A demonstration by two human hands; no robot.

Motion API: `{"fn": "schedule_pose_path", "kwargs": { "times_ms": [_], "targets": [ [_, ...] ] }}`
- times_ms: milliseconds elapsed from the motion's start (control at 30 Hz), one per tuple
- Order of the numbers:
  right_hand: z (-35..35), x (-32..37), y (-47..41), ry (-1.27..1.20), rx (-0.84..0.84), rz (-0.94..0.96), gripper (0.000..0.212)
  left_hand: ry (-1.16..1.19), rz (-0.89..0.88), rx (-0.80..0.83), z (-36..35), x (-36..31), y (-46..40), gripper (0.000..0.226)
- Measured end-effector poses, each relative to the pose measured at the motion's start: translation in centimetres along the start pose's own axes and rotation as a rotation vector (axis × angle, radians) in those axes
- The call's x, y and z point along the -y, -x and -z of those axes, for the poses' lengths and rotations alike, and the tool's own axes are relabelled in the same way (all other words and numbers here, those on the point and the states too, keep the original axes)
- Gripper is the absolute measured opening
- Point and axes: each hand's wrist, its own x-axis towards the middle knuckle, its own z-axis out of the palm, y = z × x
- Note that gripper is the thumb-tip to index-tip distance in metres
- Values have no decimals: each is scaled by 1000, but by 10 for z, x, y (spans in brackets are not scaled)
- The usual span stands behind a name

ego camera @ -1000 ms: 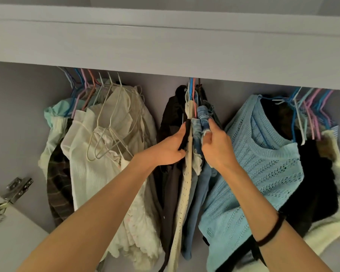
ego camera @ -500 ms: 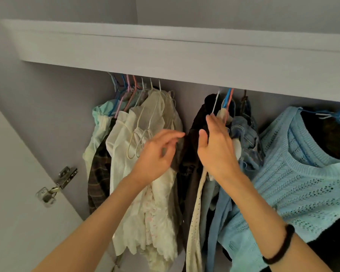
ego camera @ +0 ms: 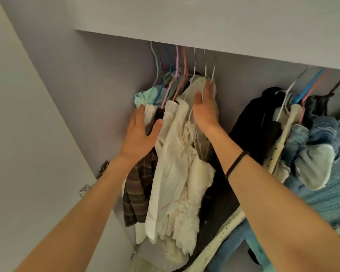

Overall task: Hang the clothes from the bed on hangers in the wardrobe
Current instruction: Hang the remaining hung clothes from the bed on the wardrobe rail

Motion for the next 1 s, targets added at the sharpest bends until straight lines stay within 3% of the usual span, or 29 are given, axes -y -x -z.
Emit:
{"fn": "schedule_pose_path", "kwargs": {
  "times_ms": [233, 433, 667, 800, 1000],
  "targets": [
    [-55, 3, -15, -230, -190, 38, 51, 90, -47, 89, 8, 21, -1, 66],
    [-61, 7, -27, -183, -51, 18, 52, 157, -18, 138, -1, 22, 0, 57],
    [-52, 3, -31, -137, 112, 10, 52, 33, -52, 105, -5, 18, 0, 63],
    [-41, 2, -30, -107, 126, -36, 51, -127, -45, 135, -1, 15, 0, 79],
    [-38, -1, -21, -80, 96, -56, 51, -117, -70, 125, -2, 12, -2, 74]
  ]
}}
